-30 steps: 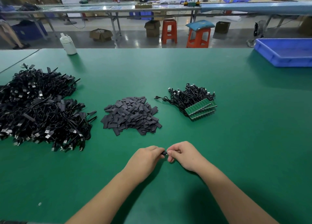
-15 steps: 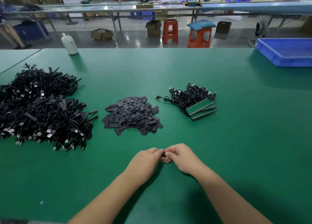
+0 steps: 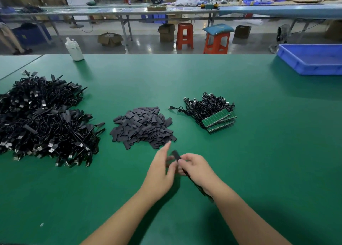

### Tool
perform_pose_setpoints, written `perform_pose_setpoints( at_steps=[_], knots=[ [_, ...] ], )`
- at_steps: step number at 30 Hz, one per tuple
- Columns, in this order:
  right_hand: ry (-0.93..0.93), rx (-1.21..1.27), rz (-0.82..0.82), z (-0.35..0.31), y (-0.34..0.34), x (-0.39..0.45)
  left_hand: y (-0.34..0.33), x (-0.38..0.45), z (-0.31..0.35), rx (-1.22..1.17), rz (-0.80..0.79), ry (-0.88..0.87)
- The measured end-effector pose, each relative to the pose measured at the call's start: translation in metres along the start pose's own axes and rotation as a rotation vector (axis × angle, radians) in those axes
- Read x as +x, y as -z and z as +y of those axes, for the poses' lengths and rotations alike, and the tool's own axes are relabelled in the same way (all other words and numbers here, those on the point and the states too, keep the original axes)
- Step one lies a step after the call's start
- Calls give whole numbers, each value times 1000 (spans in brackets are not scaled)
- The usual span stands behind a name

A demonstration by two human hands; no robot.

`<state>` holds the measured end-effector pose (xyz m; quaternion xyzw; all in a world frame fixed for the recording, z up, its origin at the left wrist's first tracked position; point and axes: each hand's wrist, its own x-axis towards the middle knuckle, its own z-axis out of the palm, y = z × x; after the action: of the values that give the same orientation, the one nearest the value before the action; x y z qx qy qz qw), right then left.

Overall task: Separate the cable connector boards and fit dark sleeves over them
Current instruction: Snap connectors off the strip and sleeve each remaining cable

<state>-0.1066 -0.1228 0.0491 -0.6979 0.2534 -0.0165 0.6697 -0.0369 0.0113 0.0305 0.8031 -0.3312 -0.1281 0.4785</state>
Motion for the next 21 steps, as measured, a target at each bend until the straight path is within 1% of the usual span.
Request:
perform_pose_setpoints(
  at_steps=[1, 2, 3, 4, 5, 6, 8, 9, 10, 11, 13, 14, 15, 17, 19, 20, 21],
  knots=[
    [-1, 93, 38, -4, 0, 1, -3, 0, 5, -162, 19, 124],
    [-6, 190, 67, -7, 1, 2, -6, 0, 7, -258, -15, 210],
    [-14, 279, 83, -11, 1, 4, -8, 0, 9, -258, -76, 249],
    [-17, 334, 93, -14, 2, 5, -11, -2, 10, -256, -126, 270],
    [-12, 353, 101, -16, 2, 7, -11, -2, 11, -268, -126, 287],
    [2, 348, 102, -17, 0, 9, -9, 0, 11, -301, -88, 296],
    [43, 280, 99, -16, -3, 12, -2, 5, 13, -290, -23, 289],
    [69, 172, 108, -14, -3, 13, 3, 7, 13, -237, -5, 278],
    [103, -4, 126, -12, -2, 14, 10, 10, 12, -196, 26, 276],
    [143, -243, 149, -8, 1, 16, 19, 13, 11, -160, 73, 278],
    [207, -805, 195, 3, 14, 20, 45, 19, 6, -39, 157, 286],
    [217, -1021, 211, 9, 21, 22, 62, 23, 1, 57, 190, 281],
    [200, -1159, 200, 16, 29, 23, 81, 26, -5, 166, 232, 275],
    [134, -1261, 133, 27, 40, 23, 124, 34, -19, 363, 376, 255],
    [133, -1292, 108, 33, 45, 24, 170, 46, -34, 481, 534, 253],
    [141, -1297, 107, 33, 46, 24, 192, 53, -42, 554, 565, 296],
    [147, -1293, 104, 33, 47, 24, 213, 60, -50, 652, 559, 380]
  ],
)
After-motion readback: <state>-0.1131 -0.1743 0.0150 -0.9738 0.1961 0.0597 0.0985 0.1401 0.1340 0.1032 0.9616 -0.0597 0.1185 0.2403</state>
